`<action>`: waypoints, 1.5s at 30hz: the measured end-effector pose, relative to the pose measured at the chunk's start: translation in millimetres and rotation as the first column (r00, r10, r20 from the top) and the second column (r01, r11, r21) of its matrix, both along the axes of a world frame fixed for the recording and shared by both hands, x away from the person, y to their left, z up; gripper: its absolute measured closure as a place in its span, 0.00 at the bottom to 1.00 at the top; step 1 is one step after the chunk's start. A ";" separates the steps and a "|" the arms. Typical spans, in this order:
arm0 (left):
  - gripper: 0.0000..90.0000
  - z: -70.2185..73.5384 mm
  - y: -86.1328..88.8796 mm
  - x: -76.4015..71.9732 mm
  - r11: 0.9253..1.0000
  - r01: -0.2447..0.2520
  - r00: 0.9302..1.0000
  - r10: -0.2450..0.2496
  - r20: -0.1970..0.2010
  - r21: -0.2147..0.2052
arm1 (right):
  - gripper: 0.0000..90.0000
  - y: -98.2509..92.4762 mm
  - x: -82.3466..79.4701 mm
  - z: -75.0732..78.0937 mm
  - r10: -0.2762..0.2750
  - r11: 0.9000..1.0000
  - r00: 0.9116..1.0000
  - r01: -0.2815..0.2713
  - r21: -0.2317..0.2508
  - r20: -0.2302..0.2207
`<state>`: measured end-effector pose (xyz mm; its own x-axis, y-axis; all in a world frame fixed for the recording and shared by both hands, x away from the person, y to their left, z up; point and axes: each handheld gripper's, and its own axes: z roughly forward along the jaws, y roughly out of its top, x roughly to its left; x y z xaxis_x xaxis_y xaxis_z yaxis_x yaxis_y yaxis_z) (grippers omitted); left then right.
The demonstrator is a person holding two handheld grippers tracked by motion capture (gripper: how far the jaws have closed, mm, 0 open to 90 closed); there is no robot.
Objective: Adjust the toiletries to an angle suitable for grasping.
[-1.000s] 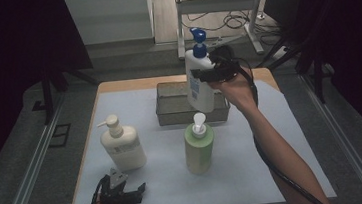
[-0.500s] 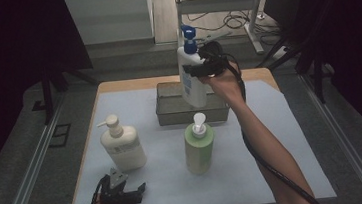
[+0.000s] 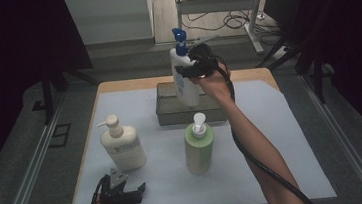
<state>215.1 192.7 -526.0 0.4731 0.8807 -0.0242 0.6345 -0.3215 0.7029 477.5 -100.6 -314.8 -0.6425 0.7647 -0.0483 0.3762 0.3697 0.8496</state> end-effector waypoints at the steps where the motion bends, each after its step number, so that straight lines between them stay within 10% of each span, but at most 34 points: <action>1: 0.14 0.0 0.0 0.0 1.000 0.000 1.000 0.000 0.000 0.000 | 0.45 0.7 0.7 -1.4 0.000 1.000 1.000 0.000 -0.001 -0.001; 45: 0.14 0.4 -0.2 0.0 1.000 -0.001 1.000 0.001 -0.004 0.004 | 0.44 -1.6 -3.8 -62.7 0.044 0.998 0.993 -0.048 -0.037 -0.114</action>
